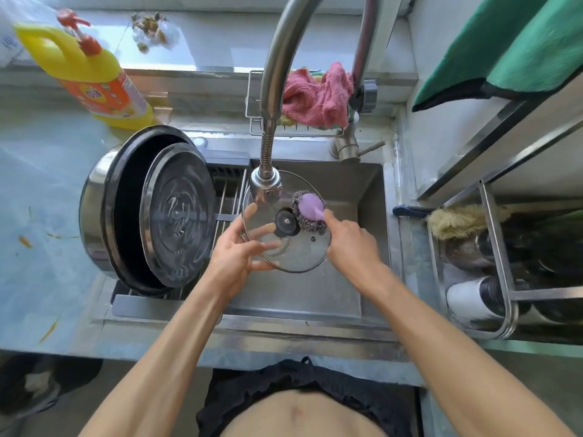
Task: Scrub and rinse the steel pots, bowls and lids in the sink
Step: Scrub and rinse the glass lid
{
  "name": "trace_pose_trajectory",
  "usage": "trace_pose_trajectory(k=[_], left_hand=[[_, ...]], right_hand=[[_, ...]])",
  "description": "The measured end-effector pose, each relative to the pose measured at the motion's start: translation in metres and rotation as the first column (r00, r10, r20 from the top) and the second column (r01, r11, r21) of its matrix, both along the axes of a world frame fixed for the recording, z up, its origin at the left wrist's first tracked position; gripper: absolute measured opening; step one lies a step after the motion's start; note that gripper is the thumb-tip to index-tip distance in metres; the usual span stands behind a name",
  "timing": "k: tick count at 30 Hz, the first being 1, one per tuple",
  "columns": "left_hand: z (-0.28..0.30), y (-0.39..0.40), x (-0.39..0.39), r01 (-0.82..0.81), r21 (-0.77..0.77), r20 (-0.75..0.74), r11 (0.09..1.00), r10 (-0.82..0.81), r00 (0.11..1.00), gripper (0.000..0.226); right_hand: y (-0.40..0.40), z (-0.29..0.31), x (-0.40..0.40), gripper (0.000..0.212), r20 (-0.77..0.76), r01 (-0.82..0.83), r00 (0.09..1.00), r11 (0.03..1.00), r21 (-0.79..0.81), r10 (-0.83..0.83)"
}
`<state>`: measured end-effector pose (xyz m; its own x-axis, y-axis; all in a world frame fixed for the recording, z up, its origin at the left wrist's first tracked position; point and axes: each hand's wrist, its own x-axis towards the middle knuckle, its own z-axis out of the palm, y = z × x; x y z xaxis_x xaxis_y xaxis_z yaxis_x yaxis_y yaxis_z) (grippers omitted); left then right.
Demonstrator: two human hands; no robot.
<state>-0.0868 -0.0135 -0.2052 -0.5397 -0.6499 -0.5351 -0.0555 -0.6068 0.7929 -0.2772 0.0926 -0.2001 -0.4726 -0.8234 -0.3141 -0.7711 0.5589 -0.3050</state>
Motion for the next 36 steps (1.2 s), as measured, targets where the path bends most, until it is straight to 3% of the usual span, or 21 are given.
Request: trace_pose_trajectory(k=[2, 5, 8, 12, 16, 19, 21, 26, 30, 33, 36], left_hand=[[-0.003, -0.001, -0.004, -0.031, 0.004, 0.036, 1.0, 0.031, 0.999, 0.078], [-0.006, 0.007, -0.007, 0.011, -0.034, 0.08, 0.999, -0.009, 0.997, 0.076], [-0.005, 0.014, -0.006, 0.136, -0.064, 0.08, 0.989, -0.131, 0.988, 0.074], [-0.002, 0.013, 0.002, 0.08, -0.048, 0.081, 0.996, -0.076, 0.994, 0.077], [-0.004, 0.005, 0.005, -0.023, -0.036, 0.083, 0.999, 0.026, 0.996, 0.077], [-0.005, 0.006, 0.001, 0.012, -0.03, 0.122, 0.999, -0.008, 0.992, 0.077], [-0.005, 0.011, -0.001, 0.094, -0.056, 0.144, 0.994, -0.085, 0.986, 0.076], [0.0, 0.019, -0.003, 0.132, -0.056, 0.136, 0.99, -0.124, 0.983, 0.072], [0.004, 0.013, -0.004, 0.16, -0.071, 0.143, 0.985, -0.148, 0.979, 0.069], [0.006, 0.012, -0.003, 0.181, -0.063, 0.162, 0.981, -0.169, 0.972, 0.071], [0.005, 0.013, -0.003, 0.199, -0.046, 0.16, 0.979, -0.189, 0.969, 0.067]], right_hand=[[0.012, 0.003, 0.022, 0.071, 0.088, -0.092, 0.992, 0.996, -0.003, 0.092], [0.009, 0.006, 0.042, 0.069, 0.249, -0.122, 0.956, 0.983, -0.138, 0.154], [-0.007, -0.001, 0.017, 0.075, 0.216, -0.025, 0.974, 0.978, -0.206, 0.07], [-0.001, -0.008, -0.01, 0.077, 0.096, 0.038, 0.995, 0.997, -0.064, -0.032], [0.026, -0.017, 0.014, 0.075, 0.108, -0.069, 0.992, 0.998, 0.012, 0.068], [0.037, -0.017, 0.035, 0.073, 0.196, -0.125, 0.97, 0.988, -0.093, 0.141], [0.032, -0.015, 0.04, 0.072, 0.172, -0.14, 0.97, 0.974, -0.176, 0.17], [0.011, -0.016, 0.001, 0.075, 0.124, 0.101, 0.989, 0.981, -0.164, -0.081], [0.01, -0.009, 0.034, 0.075, 0.148, -0.104, 0.978, 0.96, -0.261, 0.146], [0.004, -0.014, 0.015, 0.075, 0.092, 0.025, 0.996, 0.976, -0.215, -0.005], [0.005, -0.01, 0.032, 0.074, 0.146, -0.082, 0.982, 0.97, -0.23, 0.117]])
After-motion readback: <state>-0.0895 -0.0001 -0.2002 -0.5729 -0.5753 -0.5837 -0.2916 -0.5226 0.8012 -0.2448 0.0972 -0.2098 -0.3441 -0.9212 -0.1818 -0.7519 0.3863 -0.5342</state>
